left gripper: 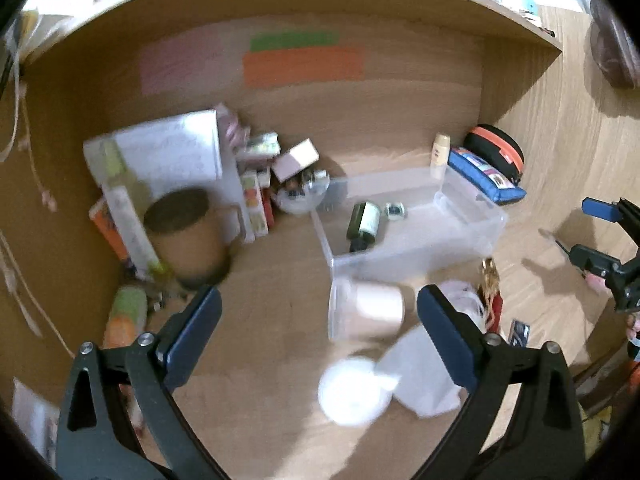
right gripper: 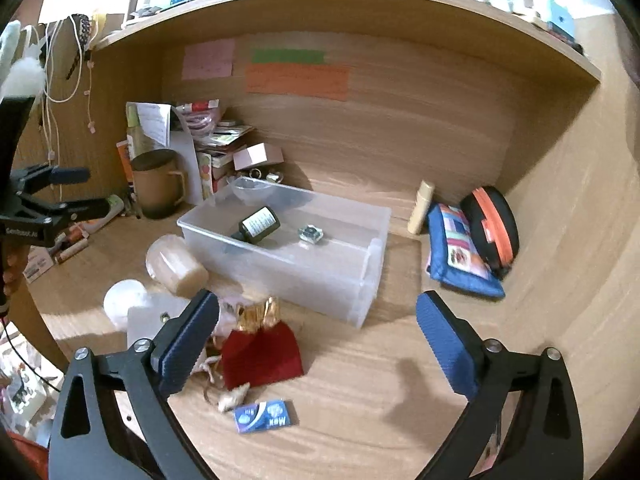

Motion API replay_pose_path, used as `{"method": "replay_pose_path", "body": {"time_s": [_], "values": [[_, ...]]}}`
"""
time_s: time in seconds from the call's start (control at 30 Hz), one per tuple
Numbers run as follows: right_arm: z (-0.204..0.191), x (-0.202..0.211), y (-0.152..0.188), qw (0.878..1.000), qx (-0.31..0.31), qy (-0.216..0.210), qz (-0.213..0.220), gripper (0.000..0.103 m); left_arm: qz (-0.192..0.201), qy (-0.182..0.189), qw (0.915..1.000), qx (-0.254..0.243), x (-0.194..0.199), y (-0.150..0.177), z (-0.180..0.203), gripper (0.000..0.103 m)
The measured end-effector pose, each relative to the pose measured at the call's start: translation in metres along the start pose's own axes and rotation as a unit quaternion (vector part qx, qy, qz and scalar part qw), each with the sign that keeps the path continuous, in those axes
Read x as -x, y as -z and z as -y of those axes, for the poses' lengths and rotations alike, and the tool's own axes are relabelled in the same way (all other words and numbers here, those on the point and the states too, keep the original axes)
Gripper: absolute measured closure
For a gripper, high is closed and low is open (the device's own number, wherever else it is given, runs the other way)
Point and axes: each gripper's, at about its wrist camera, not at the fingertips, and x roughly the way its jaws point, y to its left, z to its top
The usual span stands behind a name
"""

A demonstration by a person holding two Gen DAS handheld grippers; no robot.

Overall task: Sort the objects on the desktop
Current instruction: 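Move both tools back to the desk toward the white lid and blue card box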

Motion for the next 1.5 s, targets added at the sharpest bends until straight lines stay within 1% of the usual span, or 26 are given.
{"method": "replay_pose_path", "body": {"time_s": [0.17, 0.27, 0.4, 0.47, 0.53, 0.6, 0.67, 0.83, 0.9, 0.97, 1.13, 1.23, 1.3, 1.4, 1.5], "values": [[0.000, 0.003, 0.026, 1.000, -0.019, 0.016, -0.003, 0.001, -0.034, 0.011, 0.9987, 0.036, -0.009, 0.034, -0.011, 0.004], [0.002, -0.001, 0.044, 0.999, -0.042, 0.016, -0.015, 0.001, -0.052, 0.010, 0.9974, 0.049, -0.016, 0.054, -0.012, 0.004], [0.004, -0.007, 0.068, 0.997, -0.067, 0.018, -0.034, 0.001, -0.068, 0.004, 0.9968, 0.042, -0.020, 0.078, -0.006, 0.004], [0.002, -0.010, 0.078, 0.996, -0.067, 0.026, -0.044, 0.001, -0.073, 0.002, 0.9965, 0.041, -0.021, 0.091, -0.004, 0.004], [-0.002, -0.011, 0.085, 0.996, -0.062, 0.027, -0.050, 0.001, -0.081, 0.012, 0.9955, 0.048, -0.025, 0.099, -0.003, 0.004], [-0.005, -0.015, 0.090, 0.996, -0.057, 0.025, -0.059, 0.001, -0.089, 0.022, 0.9941, 0.057, -0.030, 0.105, -0.003, 0.004], [-0.007, -0.020, 0.095, 0.996, -0.057, 0.014, -0.067, 0.001, -0.099, 0.023, 0.9927, 0.064, -0.038, 0.109, -0.004, 0.004], [-0.016, -0.032, 0.102, 0.996, -0.050, 0.006, -0.080, 0.001, -0.123, 0.034, 0.9889, 0.075, -0.055, 0.113, -0.002, 0.004], [-0.020, -0.036, 0.104, 0.996, -0.044, 0.003, -0.081, 0.001, -0.122, 0.025, 0.9901, 0.065, -0.058, 0.111, 0.003, 0.004], [-0.022, -0.039, 0.105, 0.996, -0.038, 0.001, -0.082, 0.001, -0.124, 0.027, 0.9902, 0.059, -0.061, 0.109, 0.005, 0.004], [-0.023, -0.045, 0.106, 0.997, -0.028, -0.003, -0.075, 0.003, -0.118, 0.006, 0.9921, 0.043, -0.071, 0.103, 0.012, 0.004], [-0.025, -0.047, 0.106, 0.997, -0.021, -0.003, -0.072, 0.008, -0.114, 0.003, 0.9921, 0.051, -0.076, 0.101, 0.011, 0.004], [-0.027, -0.050, 0.106, 0.997, -0.011, -0.004, -0.074, 0.015, -0.112, 0.001, 0.9924, 0.050, -0.078, 0.100, 0.011, 0.005], [-0.030, -0.053, 0.108, 0.997, 0.003, -0.009, -0.078, 0.015, -0.111, -0.002, 0.9928, 0.045, -0.079, 0.098, 0.013, 0.009], [-0.035, -0.056, 0.110, 0.996, 0.018, -0.018, -0.082, 0.017, -0.111, -0.007, 0.9929, 0.042, -0.080, 0.096, 0.015, 0.010]]}}
